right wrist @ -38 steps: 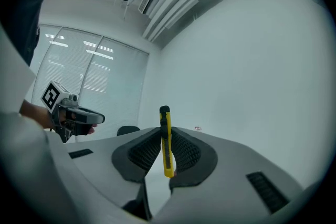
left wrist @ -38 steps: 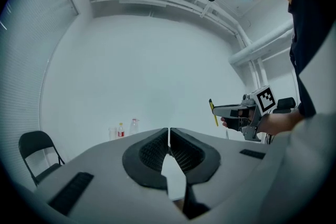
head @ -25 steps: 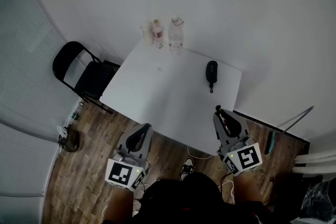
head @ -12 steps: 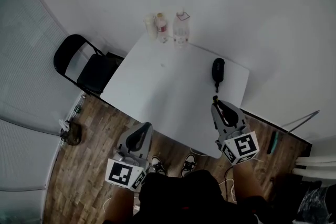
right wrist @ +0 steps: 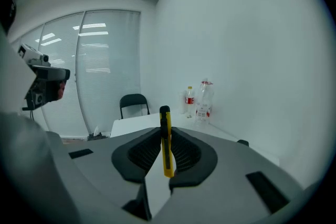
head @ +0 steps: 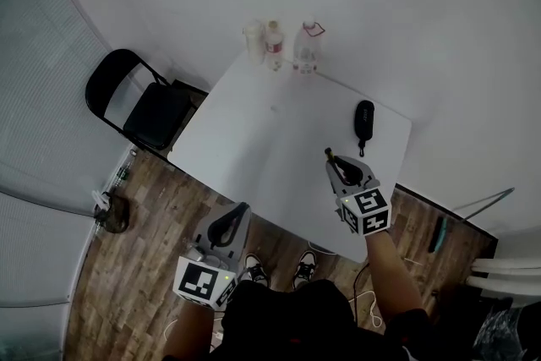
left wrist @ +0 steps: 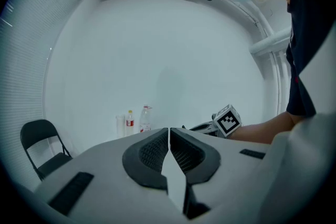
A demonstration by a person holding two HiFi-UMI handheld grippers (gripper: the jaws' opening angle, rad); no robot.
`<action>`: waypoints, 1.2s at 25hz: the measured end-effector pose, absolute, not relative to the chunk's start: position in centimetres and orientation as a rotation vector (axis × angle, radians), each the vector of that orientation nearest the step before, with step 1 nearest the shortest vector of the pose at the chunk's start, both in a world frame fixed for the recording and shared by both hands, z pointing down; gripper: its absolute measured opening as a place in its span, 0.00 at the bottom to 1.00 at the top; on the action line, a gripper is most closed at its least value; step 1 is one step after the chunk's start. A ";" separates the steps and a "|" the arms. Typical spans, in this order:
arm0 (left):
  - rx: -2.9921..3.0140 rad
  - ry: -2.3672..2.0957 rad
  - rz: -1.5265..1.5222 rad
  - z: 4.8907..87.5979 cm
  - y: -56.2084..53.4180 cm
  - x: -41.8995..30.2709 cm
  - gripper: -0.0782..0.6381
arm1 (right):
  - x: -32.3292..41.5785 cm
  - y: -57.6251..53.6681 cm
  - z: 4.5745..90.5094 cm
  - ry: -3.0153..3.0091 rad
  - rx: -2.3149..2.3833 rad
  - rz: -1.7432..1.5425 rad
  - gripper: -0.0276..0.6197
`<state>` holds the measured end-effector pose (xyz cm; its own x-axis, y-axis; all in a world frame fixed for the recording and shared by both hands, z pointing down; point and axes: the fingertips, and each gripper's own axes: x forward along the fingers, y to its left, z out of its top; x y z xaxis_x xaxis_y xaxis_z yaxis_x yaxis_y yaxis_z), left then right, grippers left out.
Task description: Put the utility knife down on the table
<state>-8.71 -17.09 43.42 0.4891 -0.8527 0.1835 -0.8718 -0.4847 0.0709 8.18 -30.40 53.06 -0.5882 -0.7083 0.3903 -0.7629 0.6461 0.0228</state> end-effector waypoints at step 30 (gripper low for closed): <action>2.419 -1.547 0.251 47.6 -17.9 -13.8 0.15 | 3.1 -30.2 77.4 -1.939 0.583 0.497 0.15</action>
<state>-13.82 -17.87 47.56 0.4186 -0.8635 0.2814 -0.9081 -0.3999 0.1239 3.13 -30.23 77.41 -0.3755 -0.1804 0.9091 -0.5957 0.7984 -0.0876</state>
